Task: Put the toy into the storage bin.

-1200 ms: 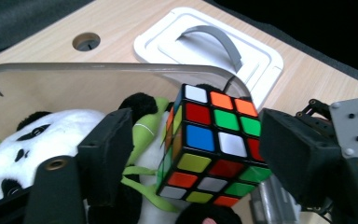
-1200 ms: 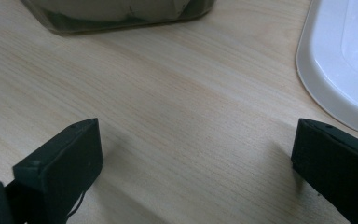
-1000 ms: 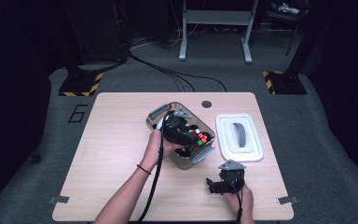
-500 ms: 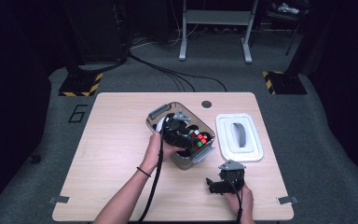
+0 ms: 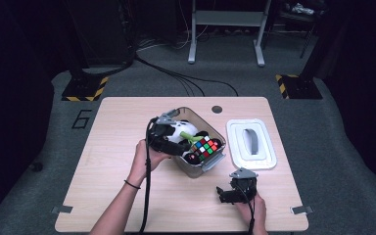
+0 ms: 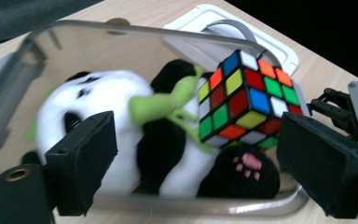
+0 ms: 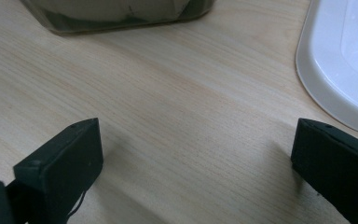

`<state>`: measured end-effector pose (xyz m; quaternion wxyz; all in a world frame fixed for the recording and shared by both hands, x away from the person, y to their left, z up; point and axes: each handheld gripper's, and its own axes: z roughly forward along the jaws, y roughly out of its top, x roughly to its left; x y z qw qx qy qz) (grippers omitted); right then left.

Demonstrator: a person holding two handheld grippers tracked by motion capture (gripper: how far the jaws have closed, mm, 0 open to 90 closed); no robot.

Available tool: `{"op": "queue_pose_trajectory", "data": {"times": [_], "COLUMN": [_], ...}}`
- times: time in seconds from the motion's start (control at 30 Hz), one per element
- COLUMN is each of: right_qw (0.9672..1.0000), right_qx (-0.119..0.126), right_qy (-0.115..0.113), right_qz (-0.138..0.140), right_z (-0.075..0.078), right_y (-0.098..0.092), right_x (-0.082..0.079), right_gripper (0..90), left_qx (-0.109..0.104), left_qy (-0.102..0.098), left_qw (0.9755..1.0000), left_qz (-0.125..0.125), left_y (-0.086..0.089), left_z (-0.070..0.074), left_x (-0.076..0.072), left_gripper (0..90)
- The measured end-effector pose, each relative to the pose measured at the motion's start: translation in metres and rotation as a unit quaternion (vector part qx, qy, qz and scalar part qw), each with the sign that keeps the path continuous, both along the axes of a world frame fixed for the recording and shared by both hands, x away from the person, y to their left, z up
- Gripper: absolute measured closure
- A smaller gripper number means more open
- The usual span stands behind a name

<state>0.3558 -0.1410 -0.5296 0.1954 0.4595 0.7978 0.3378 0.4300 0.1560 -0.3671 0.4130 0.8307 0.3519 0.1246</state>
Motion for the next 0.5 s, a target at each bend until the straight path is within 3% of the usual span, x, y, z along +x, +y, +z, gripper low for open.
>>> {"op": "queue_pose_trajectory", "data": {"times": [0.2, 0.5], "right_qw": [1.0000, 1.0000], "right_qx": [-0.001, -0.001], "right_qy": [0.000, 0.000], "right_qz": [0.001, 0.004], "right_z": [0.000, 0.000], "right_y": [0.000, 0.000], "right_x": [0.000, 0.000], "right_gripper": [1.4, 1.4], "left_qx": [0.005, 0.018], "left_qy": [-0.014, 0.004], "left_qw": [0.9996, 0.9971], "left_qz": [0.023, 0.073], "left_y": [0.028, 0.066], "left_z": [-0.002, -0.031], "left_x": [-0.014, -0.020], "left_gripper": [8.4, 3.8]}}
